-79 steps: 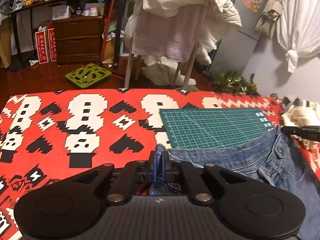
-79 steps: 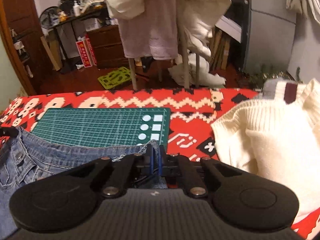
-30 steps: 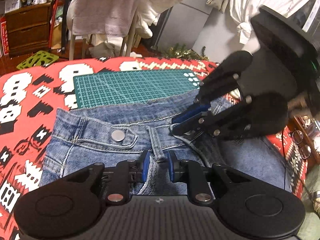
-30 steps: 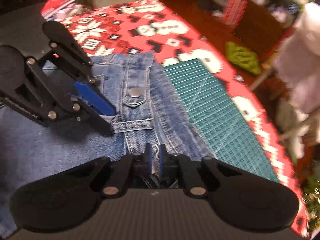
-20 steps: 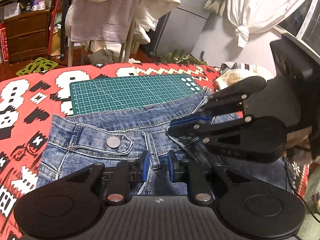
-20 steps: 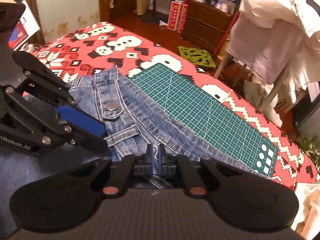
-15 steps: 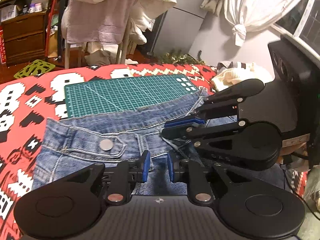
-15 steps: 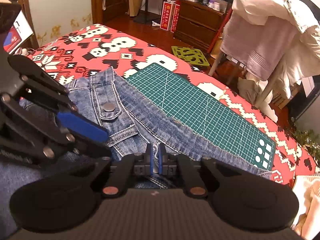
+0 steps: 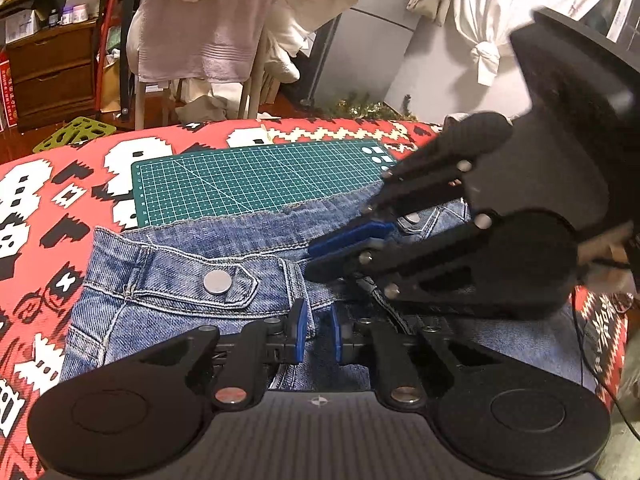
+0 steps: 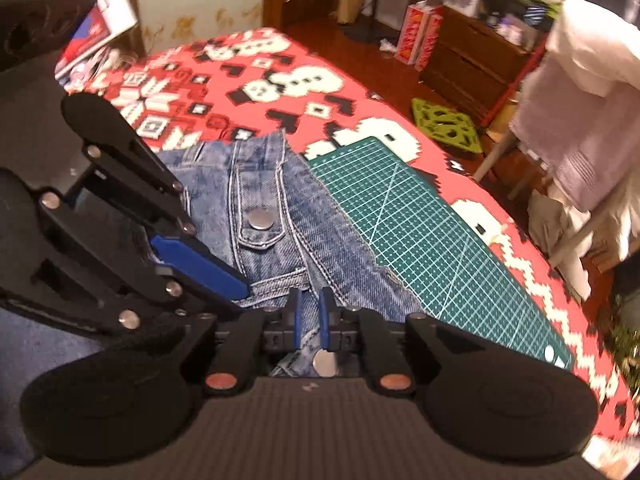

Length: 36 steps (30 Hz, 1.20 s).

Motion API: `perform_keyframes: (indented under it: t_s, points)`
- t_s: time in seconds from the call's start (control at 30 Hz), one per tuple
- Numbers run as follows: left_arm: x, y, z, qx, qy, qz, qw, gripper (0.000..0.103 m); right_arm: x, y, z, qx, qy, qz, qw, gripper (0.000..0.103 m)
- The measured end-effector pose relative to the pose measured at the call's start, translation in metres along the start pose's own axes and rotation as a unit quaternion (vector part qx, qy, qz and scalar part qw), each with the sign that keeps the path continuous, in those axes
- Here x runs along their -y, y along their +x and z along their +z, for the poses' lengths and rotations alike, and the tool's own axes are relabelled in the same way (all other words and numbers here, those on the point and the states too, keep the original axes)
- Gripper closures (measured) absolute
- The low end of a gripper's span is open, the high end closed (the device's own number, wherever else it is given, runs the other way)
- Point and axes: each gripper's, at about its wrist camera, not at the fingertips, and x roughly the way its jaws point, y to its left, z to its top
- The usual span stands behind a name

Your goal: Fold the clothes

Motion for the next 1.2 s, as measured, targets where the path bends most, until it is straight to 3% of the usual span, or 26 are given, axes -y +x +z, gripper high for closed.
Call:
perform_keyframes:
  t_s: [0.2, 0.23, 0.37, 0.67, 0.8, 0.87, 1.0, 1.1, 1.2]
  points:
    - [-0.002, -0.001, -0.001, 0.002, -0.002, -0.006, 1.0, 0.09, 0.009, 0.008, 0.009, -0.034, -0.035, 0.03, 0.998, 0.095]
    - [-0.002, -0.001, -0.002, 0.002, -0.002, -0.006, 1.0, 0.09, 0.005, 0.008, 0.009, -0.036, -0.04, 0.021, 0.998, 0.103]
    - [-0.003, -0.002, -0.003, 0.005, 0.0, -0.001, 1.0, 0.092, -0.014, 0.003, 0.004, -0.027, -0.055, -0.04, 0.997, 0.103]
    - [-0.004, -0.002, -0.003, 0.007, -0.009, -0.001, 0.9999, 0.092, 0.016, -0.014, -0.017, 0.032, 0.102, -0.041, 0.993, 0.103]
    - [-0.007, -0.002, 0.001, 0.009, -0.032, -0.008, 0.9994, 0.092, 0.017, -0.023, -0.02, 0.053, 0.137, -0.028, 0.989, 0.101]
    - [-0.008, 0.001, 0.005, 0.01, -0.036, -0.004, 0.9993, 0.092, 0.014, -0.029, -0.021, 0.066, 0.154, -0.022, 0.986, 0.091]
    - [-0.009, 0.009, 0.011, 0.007, -0.042, 0.005, 0.9991, 0.092, 0.007, -0.042, -0.03, 0.084, 0.205, -0.023, 0.975, 0.089]
    - [-0.011, 0.016, 0.016, 0.005, -0.048, 0.012, 0.9987, 0.092, 0.002, -0.052, -0.042, 0.093, 0.24, -0.035, 0.966, 0.079]
    - [-0.015, 0.022, 0.019, 0.007, -0.062, 0.016, 0.9979, 0.092, -0.003, -0.063, -0.055, 0.103, 0.273, -0.05, 0.955, 0.075]
